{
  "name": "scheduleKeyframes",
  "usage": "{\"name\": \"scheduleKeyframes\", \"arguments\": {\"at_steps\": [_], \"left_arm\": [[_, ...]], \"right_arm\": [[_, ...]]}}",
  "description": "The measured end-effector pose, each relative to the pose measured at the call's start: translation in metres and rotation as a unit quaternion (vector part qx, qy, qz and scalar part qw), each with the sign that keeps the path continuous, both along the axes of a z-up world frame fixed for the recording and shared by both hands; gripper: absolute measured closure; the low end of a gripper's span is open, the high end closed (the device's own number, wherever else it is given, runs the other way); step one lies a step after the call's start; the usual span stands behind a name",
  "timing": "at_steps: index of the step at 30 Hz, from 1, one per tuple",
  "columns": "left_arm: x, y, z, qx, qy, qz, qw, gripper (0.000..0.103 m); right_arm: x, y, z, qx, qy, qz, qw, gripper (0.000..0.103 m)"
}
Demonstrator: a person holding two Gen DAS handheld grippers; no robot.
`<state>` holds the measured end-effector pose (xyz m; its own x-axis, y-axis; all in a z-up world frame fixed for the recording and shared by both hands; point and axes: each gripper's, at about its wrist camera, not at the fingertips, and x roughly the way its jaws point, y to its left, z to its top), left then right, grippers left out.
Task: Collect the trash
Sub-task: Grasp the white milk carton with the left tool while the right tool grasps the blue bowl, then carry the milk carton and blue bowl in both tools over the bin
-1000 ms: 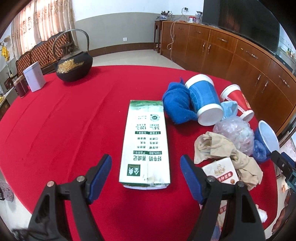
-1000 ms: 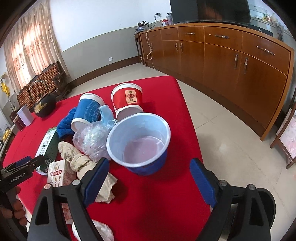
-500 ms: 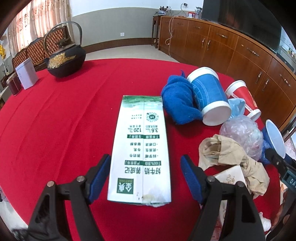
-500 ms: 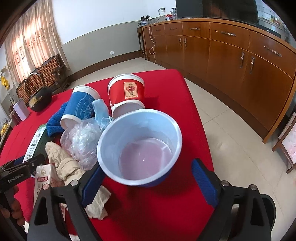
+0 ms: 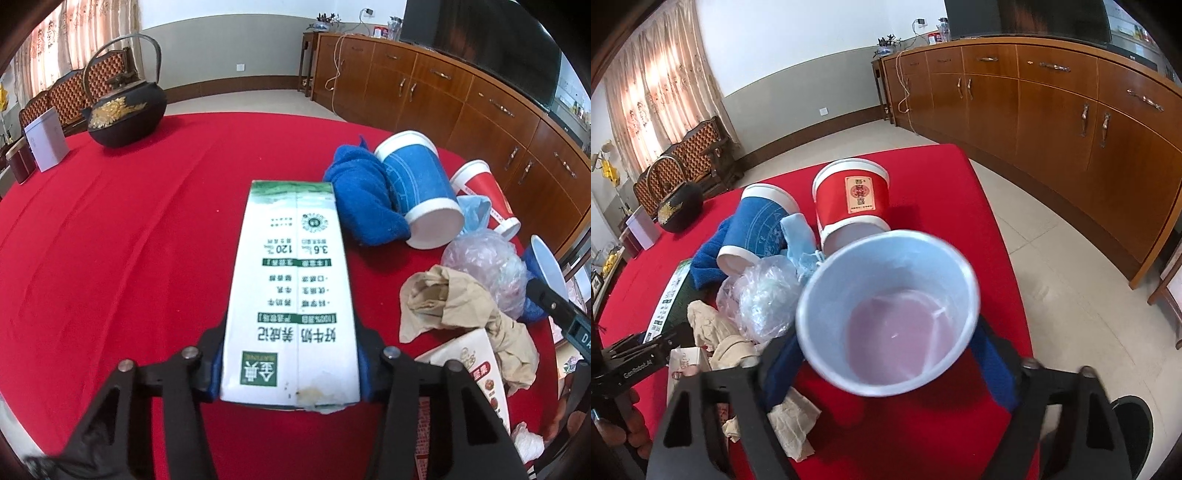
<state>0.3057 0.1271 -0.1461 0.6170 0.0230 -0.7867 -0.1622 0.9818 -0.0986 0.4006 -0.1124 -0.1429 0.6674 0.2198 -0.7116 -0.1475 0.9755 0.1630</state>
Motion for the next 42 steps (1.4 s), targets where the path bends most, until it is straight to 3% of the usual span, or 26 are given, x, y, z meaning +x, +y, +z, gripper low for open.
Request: {"name": "scheduleKeyframes", "arguments": {"at_steps": [9,17,30,42], "left_arm": [[-0.016,0.003,0.012,0.001,-0.025,0.010,0.9996,0.049],[-0.043,0.000,0.037,0.005,-0.046,0.000,0.9989,0.049],[-0.095,-0.040,0.069,-0.009,-0.068,-0.048,0.9965,0.049],[-0.120,-0.095,0.081,-0.023,-0.077,-0.115,0.9902,0.049]], "right_arm": [[-0.013,-0.006,0.003,0.007,-0.007,-0.001,1.000,0.025],[-0.044,-0.015,0.023,0.004,-0.029,-0.009,1.000,0.025],[-0.127,-0.039,0.060,0.010,-0.051,-0.022,0.998,0.025],[-0.185,-0.073,0.073,0.025,-0.057,-0.050,0.997,0.025]]}}
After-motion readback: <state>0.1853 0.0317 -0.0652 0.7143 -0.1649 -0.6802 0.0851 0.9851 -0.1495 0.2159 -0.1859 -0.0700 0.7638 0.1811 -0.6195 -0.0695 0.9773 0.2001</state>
